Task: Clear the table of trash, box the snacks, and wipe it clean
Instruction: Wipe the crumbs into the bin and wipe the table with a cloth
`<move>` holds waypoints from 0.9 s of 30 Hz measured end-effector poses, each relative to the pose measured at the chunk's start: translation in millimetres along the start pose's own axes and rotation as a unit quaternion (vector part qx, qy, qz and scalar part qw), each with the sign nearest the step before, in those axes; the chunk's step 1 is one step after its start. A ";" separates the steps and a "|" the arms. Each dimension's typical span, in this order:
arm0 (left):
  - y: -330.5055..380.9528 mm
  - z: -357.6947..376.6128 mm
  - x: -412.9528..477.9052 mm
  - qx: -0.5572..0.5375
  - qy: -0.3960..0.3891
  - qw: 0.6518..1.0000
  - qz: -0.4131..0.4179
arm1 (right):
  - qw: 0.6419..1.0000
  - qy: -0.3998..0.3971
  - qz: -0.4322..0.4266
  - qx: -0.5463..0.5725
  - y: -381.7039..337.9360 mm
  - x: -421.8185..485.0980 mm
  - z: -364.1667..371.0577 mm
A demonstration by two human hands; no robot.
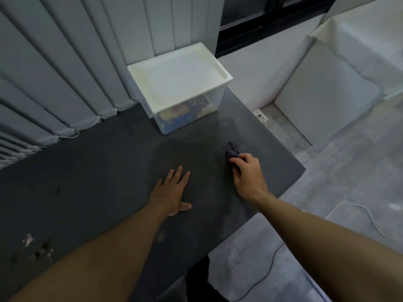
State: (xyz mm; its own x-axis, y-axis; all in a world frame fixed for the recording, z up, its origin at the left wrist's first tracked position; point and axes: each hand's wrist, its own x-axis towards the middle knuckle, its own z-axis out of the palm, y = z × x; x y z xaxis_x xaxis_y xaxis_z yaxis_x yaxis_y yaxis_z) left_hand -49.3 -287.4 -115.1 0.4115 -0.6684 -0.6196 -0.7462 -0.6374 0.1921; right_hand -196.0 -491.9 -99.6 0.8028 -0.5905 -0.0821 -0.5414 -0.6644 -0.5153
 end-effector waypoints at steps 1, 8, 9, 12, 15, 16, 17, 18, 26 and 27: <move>-6.0 3.5 -9.2 0.004 0.000 1.000 -0.009 | 1.000 -0.002 -0.012 0.000 -9.8 -1.9 2.2; -50.4 29.2 -69.8 0.003 -0.003 0.998 -0.061 | 0.995 -0.030 -0.099 0.001 -77.8 -20.2 35.4; -57.6 33.8 -78.9 -0.002 -0.002 0.997 -0.071 | 0.993 -0.037 -0.108 0.002 -86.4 -22.8 42.3; -79.7 48.7 -104.5 -0.014 0.002 0.995 -0.096 | 0.989 -0.060 -0.132 0.007 -111.3 -31.6 63.7; -98.6 62.2 -123.0 -0.026 0.011 0.992 -0.120 | 0.983 -0.085 -0.161 0.004 -132.9 -39.6 82.1; -104.1 66.1 -128.0 -0.032 0.014 0.991 -0.130 | 0.981 -0.091 -0.170 0.004 -139.6 -42.4 87.8; -110.8 70.8 -134.6 -0.040 0.016 0.989 -0.142 | 0.979 -0.098 -0.181 0.003 -147.8 -46.0 95.1; -116.5 75.1 -139.9 -0.048 0.019 0.987 -0.152 | 0.976 -0.105 -0.190 0.004 -154.8 -49.8 101.9; -145.1 101.0 -165.8 -0.085 0.046 0.980 -0.175 | 0.955 -0.152 -0.256 -0.012 -186.4 -77.2 142.7; -146.5 102.4 -167.4 -0.090 0.051 0.979 -0.176 | 0.954 -0.157 -0.254 -0.005 -188.8 -78.9 145.4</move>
State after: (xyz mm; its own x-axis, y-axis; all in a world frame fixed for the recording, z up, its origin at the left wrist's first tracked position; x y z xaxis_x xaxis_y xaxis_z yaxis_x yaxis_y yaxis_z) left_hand -62.4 -42.9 -117.4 0.6830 -0.4243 -0.5945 -0.4488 -0.8860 0.1167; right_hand -120.9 -253.3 -119.8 0.9968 -0.0251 -0.0759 -0.0628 -0.8333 -0.5493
